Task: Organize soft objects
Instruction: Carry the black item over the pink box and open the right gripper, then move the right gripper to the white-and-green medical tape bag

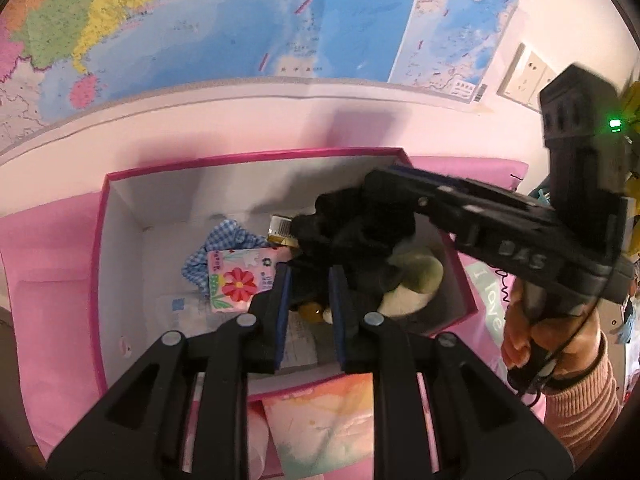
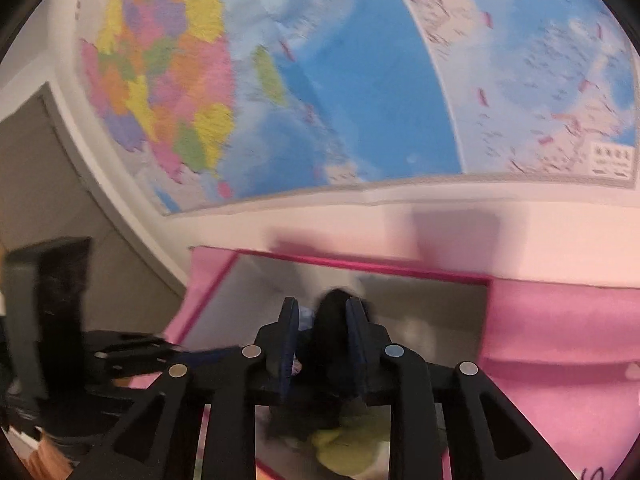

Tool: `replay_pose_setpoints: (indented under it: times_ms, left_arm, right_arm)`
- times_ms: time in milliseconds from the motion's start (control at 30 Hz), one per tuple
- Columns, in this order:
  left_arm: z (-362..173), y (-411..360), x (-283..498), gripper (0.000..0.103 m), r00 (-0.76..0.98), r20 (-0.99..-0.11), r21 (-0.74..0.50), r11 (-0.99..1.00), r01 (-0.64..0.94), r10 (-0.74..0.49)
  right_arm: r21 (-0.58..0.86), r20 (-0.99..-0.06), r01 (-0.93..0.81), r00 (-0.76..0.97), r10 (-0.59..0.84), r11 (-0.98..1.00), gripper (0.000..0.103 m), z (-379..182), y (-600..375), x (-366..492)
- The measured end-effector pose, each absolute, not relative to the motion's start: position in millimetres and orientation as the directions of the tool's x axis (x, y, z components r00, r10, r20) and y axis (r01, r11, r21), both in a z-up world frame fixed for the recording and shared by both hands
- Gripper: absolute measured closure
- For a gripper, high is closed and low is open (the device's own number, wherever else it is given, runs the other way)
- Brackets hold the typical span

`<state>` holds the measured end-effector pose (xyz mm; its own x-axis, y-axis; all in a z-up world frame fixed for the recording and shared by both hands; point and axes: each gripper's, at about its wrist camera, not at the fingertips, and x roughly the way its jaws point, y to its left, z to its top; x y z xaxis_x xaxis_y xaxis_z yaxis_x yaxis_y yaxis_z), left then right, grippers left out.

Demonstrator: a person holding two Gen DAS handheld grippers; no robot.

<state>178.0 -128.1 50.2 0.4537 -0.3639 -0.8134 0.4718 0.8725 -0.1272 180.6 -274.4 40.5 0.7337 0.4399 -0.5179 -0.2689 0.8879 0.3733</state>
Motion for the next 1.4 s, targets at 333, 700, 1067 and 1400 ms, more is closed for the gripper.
replay_pose_setpoints:
  times_ms: [333,700,1067,1400]
  left_arm:
    - [78.8,-85.4,120.3,0.064,0.441,-0.745,-0.238,0.817,0.526,-0.501]
    - [72.7,-23.1,51.2,0.055,0.5,-0.736,-0.191,0.849,0.492,-0.455]
    - [-0.9,2.0,22.6,0.055,0.38,-0.846,-0.193,0.878,0.437,-0.375]
    - [-30.1,12.1,18.5,0.055,0.308,-0.876,-0.226,0.88,0.419,-0.372]
  right_arm:
    - [0.309,-0.494,-0.184,0.808,0.322,0.933,0.046,49.5,-288.8,128.6]
    - [0.288,-0.417,-0.413,0.758,0.501,0.864,0.036,59.7,-259.1,34.8]
    - [0.387,-0.564,-0.539,0.504,0.654,0.749,0.036,-13.0,-197.4,4.3]
    - [0.547,-0.624,-0.462,0.332,0.708,0.698,0.036,-80.3,-160.1,23.1]
